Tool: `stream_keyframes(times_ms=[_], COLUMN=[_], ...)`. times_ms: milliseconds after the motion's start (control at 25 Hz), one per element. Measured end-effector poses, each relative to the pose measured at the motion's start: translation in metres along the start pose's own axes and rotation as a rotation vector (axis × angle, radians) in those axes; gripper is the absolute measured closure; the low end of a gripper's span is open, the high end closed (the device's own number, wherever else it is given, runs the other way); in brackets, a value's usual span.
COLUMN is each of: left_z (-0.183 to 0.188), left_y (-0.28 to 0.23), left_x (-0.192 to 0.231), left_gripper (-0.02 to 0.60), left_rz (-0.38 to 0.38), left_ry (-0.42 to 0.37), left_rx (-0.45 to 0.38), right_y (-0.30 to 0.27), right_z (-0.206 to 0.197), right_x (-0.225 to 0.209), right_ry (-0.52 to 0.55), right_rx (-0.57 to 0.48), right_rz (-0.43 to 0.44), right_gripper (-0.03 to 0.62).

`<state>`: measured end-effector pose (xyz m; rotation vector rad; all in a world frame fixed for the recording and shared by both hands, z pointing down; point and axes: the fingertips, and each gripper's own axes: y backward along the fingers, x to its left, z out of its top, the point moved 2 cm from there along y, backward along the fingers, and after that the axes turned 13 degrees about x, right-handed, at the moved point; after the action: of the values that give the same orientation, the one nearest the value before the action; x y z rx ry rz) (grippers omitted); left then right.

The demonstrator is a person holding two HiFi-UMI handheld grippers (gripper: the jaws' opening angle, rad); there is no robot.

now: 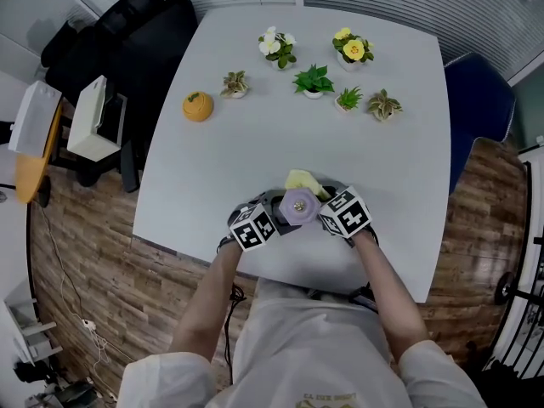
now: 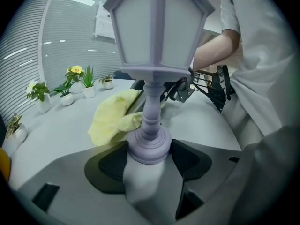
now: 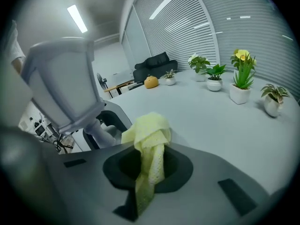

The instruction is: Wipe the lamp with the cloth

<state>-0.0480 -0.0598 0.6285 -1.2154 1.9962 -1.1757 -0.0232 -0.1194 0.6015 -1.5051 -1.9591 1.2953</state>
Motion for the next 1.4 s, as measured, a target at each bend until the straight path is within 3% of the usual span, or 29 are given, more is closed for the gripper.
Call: stream_keyframes(times_ms=[360,1400], left_z=[0.002,0.002], left_y=[0.0,-0.001], left_x=[0.002,0.001], left_gripper=[0.276,0.276], left_rz=[-0.002,-0.003], left_ry=[0.001,0.001], left_rx=[0.0,-0.001], right_y=[0.003,0.013], right_z=[-0.025,-0.056], right_x=[-0.008,0.023], right_ry=[0.031,0.086], right_rx=[0.077,0.167], right_rz=[-0.069,-0.019], right_gripper=[0.556,0.556])
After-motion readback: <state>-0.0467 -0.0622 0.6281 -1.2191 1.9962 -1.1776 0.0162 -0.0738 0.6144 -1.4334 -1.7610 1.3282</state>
